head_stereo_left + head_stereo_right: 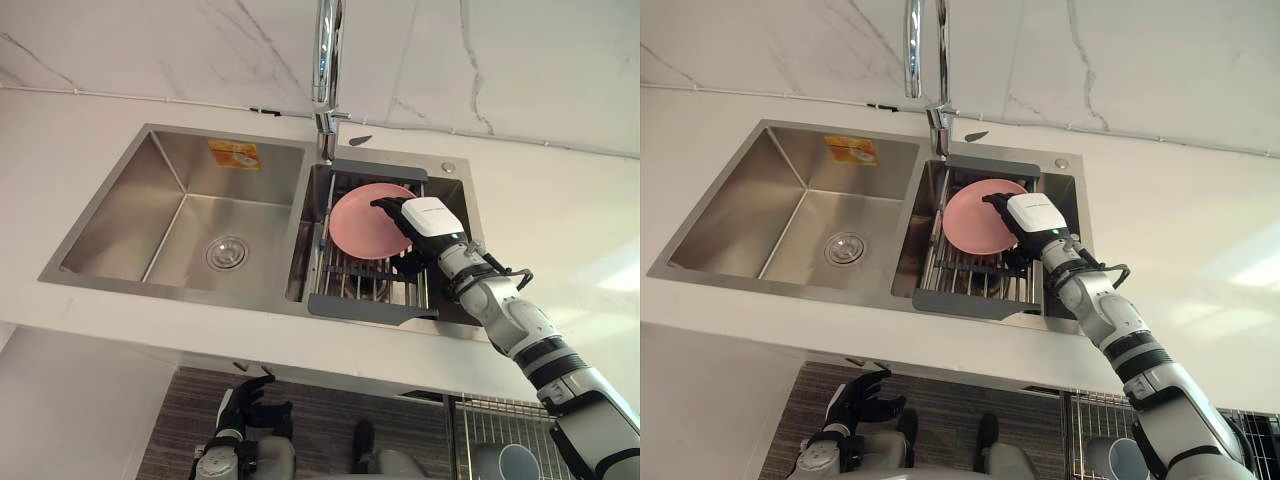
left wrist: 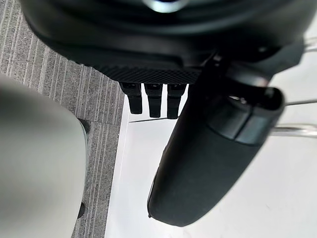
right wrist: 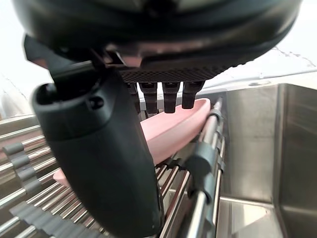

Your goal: Walk over to the sink, pick up the cup, carry it to the dishwasher, place the cup inside the dishwasher, then close the dishwasher door

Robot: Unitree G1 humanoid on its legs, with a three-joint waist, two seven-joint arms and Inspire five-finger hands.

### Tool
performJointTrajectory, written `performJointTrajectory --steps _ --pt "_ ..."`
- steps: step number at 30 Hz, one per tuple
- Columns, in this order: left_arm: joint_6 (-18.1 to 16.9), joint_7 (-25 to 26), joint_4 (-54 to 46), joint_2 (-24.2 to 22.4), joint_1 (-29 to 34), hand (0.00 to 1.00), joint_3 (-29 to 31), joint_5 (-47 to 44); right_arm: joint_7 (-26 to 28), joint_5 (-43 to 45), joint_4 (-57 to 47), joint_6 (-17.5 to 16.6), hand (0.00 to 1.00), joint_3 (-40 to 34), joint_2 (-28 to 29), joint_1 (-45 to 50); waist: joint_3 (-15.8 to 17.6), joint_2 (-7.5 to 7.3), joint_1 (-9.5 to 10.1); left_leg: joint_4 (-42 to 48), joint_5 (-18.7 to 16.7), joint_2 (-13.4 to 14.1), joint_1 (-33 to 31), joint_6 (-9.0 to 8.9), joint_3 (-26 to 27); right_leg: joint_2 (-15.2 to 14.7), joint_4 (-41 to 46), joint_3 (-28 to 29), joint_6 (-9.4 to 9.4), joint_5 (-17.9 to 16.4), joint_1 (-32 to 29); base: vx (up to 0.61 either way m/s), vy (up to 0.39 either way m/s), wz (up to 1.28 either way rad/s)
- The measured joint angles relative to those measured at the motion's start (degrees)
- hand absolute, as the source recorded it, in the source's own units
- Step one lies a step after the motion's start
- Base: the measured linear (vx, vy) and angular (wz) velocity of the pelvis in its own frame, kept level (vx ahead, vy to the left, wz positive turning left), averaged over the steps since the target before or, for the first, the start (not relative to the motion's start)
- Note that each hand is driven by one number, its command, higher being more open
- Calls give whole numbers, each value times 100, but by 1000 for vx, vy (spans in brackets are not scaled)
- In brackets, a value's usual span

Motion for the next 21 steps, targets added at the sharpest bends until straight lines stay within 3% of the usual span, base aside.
performJointTrajectory --steps 13,14,21 --pt "5 87 6 11 -143 90 0 -9 2 -396 168 -24 90 281 -224 -490 141 -29 97 -6 3 33 -11 4 23 37 -36 -3 -25 17 -2 -8 -1 0" --pt "5 88 4 11 -143 90 0 -10 2 -427 174 -24 30 285 -224 -507 144 -28 99 -4 4 39 -14 4 23 44 -41 -3 -25 18 -2 0 0 0" --pt "4 98 2 12 -158 90 0 -20 8 -429 397 -17 30 399 -305 -669 171 -25 99 7 6 80 -43 -6 27 89 -80 -9 -26 18 -12 0 0 0"
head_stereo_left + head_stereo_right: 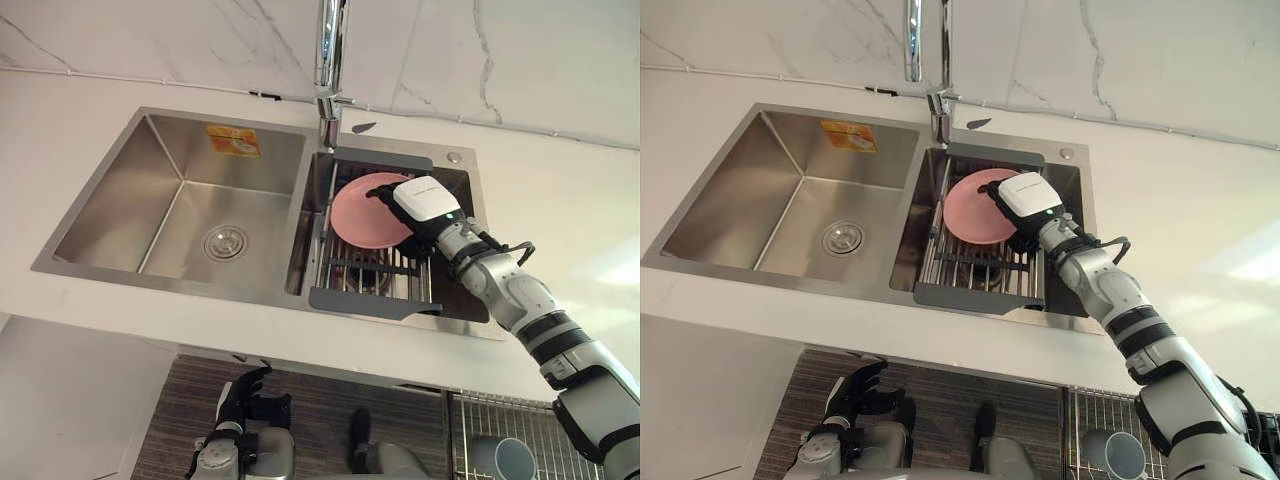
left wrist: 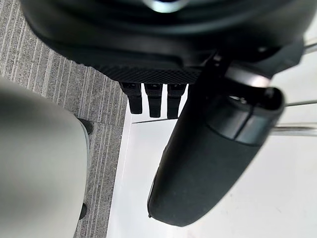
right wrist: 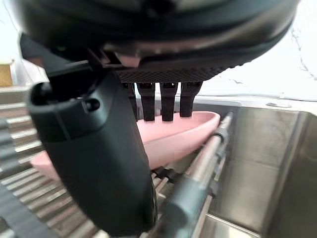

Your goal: Walk over to the sink, pick up the cup, carry it to the dishwasher, place the cup inside the dishwasher, then close the dishwasher door

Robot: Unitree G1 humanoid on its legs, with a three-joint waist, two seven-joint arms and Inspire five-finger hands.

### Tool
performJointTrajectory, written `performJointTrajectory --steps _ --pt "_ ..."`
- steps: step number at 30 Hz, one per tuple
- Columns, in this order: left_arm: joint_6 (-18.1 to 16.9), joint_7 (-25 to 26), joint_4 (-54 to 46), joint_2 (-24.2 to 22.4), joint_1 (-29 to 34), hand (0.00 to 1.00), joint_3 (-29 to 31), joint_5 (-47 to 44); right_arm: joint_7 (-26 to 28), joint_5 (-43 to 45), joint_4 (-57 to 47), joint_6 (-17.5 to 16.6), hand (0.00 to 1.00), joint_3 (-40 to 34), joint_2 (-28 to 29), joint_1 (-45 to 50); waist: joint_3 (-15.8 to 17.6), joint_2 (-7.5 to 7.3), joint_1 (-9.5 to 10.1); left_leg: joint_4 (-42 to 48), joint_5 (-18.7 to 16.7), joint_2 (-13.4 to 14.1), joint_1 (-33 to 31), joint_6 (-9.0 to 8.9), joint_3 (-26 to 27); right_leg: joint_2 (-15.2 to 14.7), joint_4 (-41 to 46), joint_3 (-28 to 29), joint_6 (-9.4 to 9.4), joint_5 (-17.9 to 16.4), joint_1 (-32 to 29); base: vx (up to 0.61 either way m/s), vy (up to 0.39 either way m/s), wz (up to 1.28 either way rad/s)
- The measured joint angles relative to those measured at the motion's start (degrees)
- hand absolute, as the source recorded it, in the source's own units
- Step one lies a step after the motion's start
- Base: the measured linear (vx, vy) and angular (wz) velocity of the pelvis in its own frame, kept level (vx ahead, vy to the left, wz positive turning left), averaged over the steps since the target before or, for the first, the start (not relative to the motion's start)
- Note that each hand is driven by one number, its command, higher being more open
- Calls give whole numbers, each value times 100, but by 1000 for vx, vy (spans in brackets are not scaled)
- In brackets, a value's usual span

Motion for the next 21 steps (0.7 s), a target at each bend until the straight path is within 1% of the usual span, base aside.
performJointTrajectory --steps 8,18,21 --pt "-1 -2 0 4 -19 90 0 -23 -87 77 -83 -66 30 -21 -170 -424 49 2 -2 9 -3 36 -11 -22 13 32 0 3 -6 3 -16 0 0 -1" --pt "4 -5 156 9 -136 90 0 -74 -90 266 -297 -50 30 -174 -192 -345 106 3 -7 -14 -4 31 -2 -23 21 26 8 14 -33 21 -18 0 0 0" --pt "10 -4 170 4 -162 90 0 -82 -89 310 -637 33 30 -407 -169 -35 110 0 19 -30 -7 29 11 -25 23 23 15 18 -33 21 -18 0 0 0"
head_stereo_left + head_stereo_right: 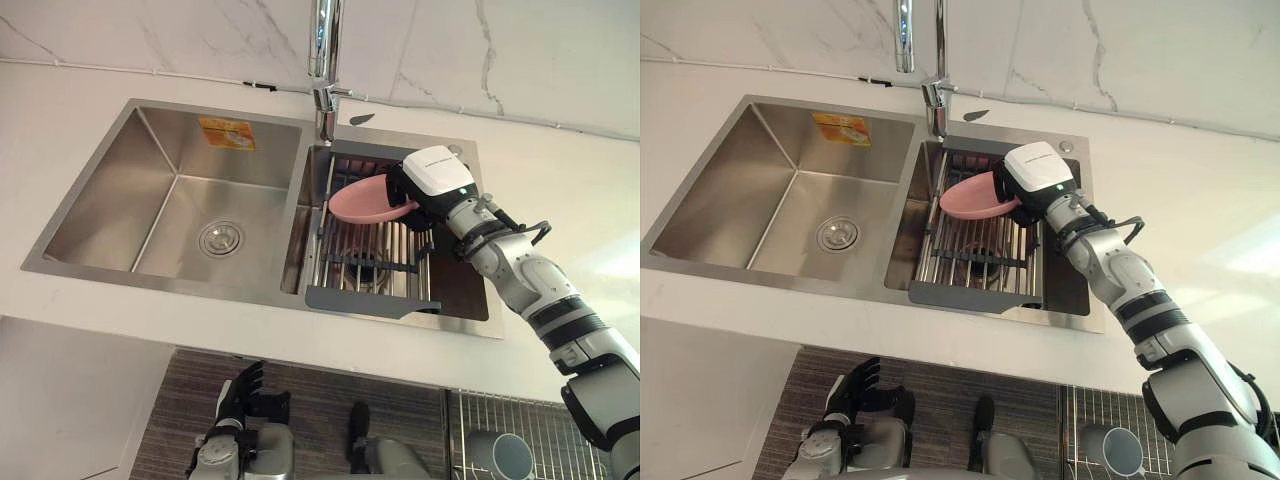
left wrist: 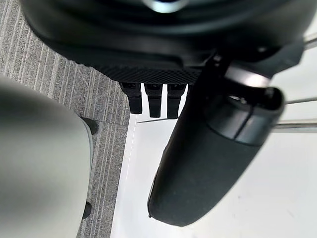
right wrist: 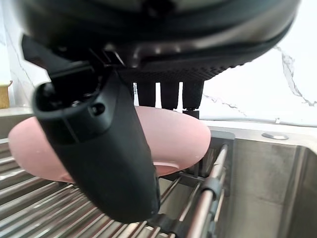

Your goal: Walk over to the sink, pick up the cup, carry it to the dishwasher, place the cup inside the dishwasher, then close the dishwasher door

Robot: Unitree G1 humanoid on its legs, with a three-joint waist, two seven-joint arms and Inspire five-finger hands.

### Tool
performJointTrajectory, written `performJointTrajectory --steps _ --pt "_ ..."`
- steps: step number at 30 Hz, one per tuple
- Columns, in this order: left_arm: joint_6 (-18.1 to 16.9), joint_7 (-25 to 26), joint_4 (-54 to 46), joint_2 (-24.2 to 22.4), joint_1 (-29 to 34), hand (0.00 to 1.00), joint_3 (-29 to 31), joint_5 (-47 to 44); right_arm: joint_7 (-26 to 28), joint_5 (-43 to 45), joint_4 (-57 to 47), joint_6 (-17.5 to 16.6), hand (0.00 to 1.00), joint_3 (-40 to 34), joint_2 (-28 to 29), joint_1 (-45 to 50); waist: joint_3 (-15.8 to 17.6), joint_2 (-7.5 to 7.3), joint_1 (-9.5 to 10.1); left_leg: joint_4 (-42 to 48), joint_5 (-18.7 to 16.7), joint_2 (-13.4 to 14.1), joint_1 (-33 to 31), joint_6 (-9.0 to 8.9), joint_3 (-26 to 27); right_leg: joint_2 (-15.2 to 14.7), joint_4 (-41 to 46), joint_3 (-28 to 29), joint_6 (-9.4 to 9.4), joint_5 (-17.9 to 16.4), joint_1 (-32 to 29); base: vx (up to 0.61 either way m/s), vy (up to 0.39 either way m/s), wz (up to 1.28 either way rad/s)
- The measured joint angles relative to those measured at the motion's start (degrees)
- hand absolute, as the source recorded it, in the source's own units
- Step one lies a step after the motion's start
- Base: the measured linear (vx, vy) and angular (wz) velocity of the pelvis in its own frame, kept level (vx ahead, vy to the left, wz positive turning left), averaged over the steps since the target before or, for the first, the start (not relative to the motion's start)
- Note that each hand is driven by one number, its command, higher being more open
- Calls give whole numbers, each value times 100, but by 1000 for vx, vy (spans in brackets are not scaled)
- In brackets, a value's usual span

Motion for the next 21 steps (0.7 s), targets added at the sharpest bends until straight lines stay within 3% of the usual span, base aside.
performJointTrajectory --steps 7,14,21 --pt "57 2 35 -6 -3 90 28 1 -14 362 -1191 3 30 -773 116 858 0 -1 -44 -40 -26 1 93 1 76 -3 5 72 2 -2 33 0 0 -6" --pt "85 0 118 0 -3 90 33 15 -213 667 -2586 -226 30 -1400 640 1677 -5 -7 -119 -65 -69 -8 331 24 176 -18 7 168 3 -22 210 -21 11 -6" --pt "89 -3 221 18 -5 90 34 17 -293 825 -3149 -338 30 -1709 1045 2314 -53 -58 -171 -221 -51 -26 585 46 305 -41 2 284 20 -37 340 -15 12 -9"
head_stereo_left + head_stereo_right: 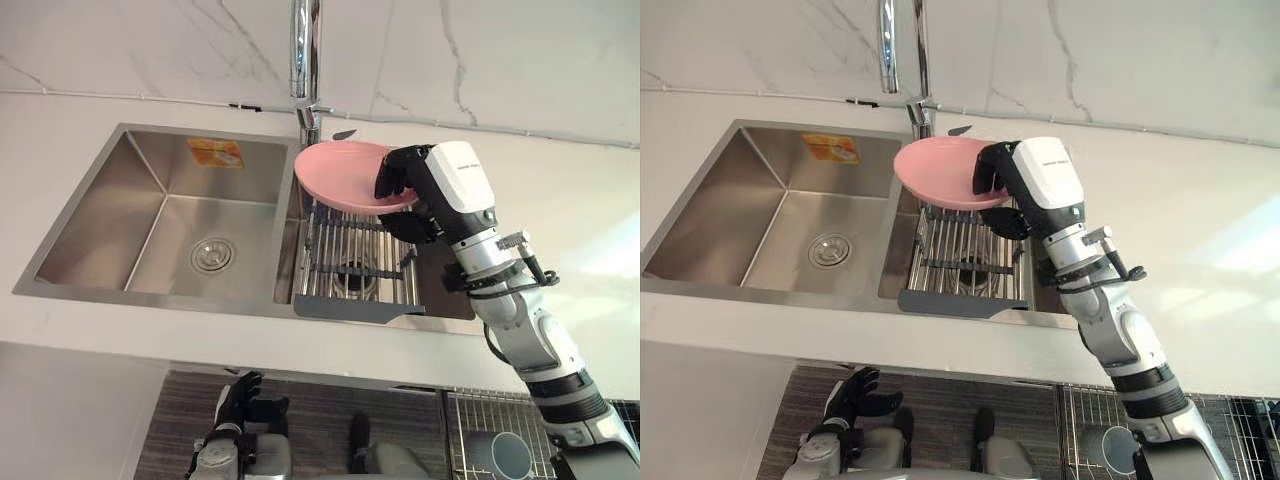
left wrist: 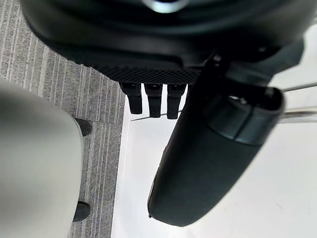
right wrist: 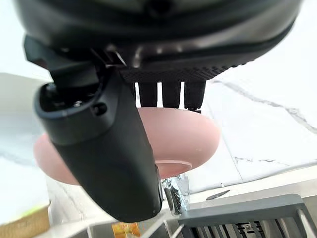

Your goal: Walk over to the sink, pick up the cup, carry it to the dishwasher, place the cup inside the dishwasher, then close the dishwasher door

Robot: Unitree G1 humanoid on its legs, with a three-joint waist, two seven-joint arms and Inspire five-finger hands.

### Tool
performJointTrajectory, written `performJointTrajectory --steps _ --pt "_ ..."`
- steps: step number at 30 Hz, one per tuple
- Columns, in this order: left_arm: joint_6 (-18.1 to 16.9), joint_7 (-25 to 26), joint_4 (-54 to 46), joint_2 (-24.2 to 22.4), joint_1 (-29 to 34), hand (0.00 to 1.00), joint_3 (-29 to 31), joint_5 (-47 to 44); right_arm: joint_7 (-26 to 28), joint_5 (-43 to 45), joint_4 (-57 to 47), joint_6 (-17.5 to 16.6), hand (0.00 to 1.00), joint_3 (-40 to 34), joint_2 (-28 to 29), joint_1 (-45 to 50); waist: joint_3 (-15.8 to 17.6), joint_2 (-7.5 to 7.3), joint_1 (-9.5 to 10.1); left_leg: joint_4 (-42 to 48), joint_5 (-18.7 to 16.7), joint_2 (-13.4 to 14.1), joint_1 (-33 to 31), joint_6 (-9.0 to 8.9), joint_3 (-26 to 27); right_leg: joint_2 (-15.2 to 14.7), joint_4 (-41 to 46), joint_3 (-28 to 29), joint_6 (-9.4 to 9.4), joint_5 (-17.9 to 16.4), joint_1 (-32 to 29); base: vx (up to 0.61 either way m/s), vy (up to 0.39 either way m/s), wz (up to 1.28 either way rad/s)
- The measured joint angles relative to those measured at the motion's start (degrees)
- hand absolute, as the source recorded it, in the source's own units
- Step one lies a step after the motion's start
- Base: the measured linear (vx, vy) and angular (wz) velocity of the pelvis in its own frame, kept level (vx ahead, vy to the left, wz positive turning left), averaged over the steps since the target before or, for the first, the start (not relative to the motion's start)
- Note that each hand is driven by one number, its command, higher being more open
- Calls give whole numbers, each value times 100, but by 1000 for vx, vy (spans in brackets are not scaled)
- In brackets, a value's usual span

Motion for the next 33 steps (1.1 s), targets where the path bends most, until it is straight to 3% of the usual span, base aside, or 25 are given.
performJointTrajectory --steps 16,23,29,33 --pt "167 10 273 -34 78 90 126 105 -294 11 -1149 -14 30 -638 824 1205 -305 -15 -265 -188 2 -6 381 3 190 -3 -98 177 14 9 243 -8 5 -6" --pt "177 10 277 -46 113 90 170 105 -411 13 -1477 -33 30 -759 832 1519 -318 3 -341 -183 2 -1 402 4 218 3 -101 206 17 13 255 -18 0 -2" --pt "158 -23 245 -116 121 90 168 210 -511 1 -1692 -33 30 -897 782 1557 -369 164 -414 415 -178 8 -220 -31 -20 0 -16 -20 6 1 -13 -19 -5 19" --pt "129 -20 214 -155 79 90 150 208 -574 -3 -1636 -23 30 -919 728 1286 -305 260 -382 1202 -406 18 -559 -130 -196 -12 716 99 -29 -265 -409 -65 7 -12"
